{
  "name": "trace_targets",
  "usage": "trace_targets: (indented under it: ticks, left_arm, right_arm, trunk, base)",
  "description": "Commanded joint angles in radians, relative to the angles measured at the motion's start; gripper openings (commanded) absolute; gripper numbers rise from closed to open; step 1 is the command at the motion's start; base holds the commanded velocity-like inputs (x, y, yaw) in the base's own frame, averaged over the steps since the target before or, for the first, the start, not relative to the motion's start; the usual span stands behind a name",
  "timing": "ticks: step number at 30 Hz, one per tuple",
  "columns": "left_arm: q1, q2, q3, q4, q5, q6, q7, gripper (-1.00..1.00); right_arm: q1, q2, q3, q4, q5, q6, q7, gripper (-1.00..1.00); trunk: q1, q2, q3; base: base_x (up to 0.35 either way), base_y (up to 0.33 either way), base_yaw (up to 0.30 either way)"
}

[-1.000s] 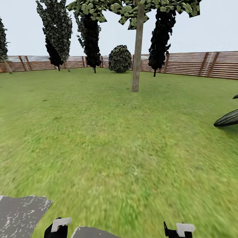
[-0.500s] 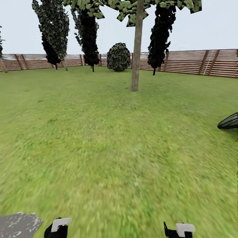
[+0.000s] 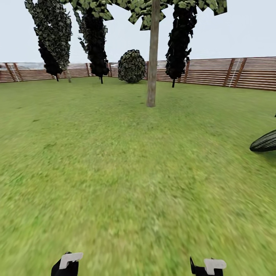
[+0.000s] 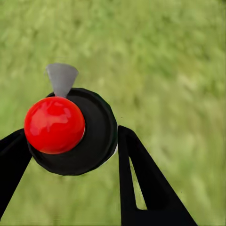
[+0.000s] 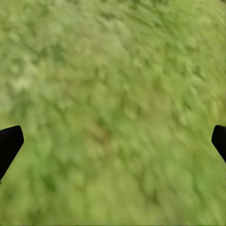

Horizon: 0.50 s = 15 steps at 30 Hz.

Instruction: In the garden, pick up the pesticide atomizer on the floor and spray pesticide onto both trees until each tree trunk is fully covered.

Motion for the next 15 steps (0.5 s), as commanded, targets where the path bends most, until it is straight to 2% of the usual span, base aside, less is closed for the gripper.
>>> trace_targets:
  ticks: [1, 15]
  left_arm:
    - [0.0, 0.0, 0.0, 0.0, 0.0, 0.0, 0.0, -1.0]
    - [0.0, 0.0, 0.0, 0.0, 0.0, 0.0, 0.0, -1.0]
  right_arm:
    - [0.0, 0.0, 0.0, -0.001, 0.0, 0.0, 0.0, 1.0]
    - [0.0, 0.0, 0.0, -0.001, 0.0, 0.0, 0.0, 1.0]
  trunk:
    - [0.0, 0.0, 0.0]
    - [0.0, 0.0, 0.0]
  base:
    - [0.34, 0.0, 0.0]
    - [0.339, 0.0, 0.0]
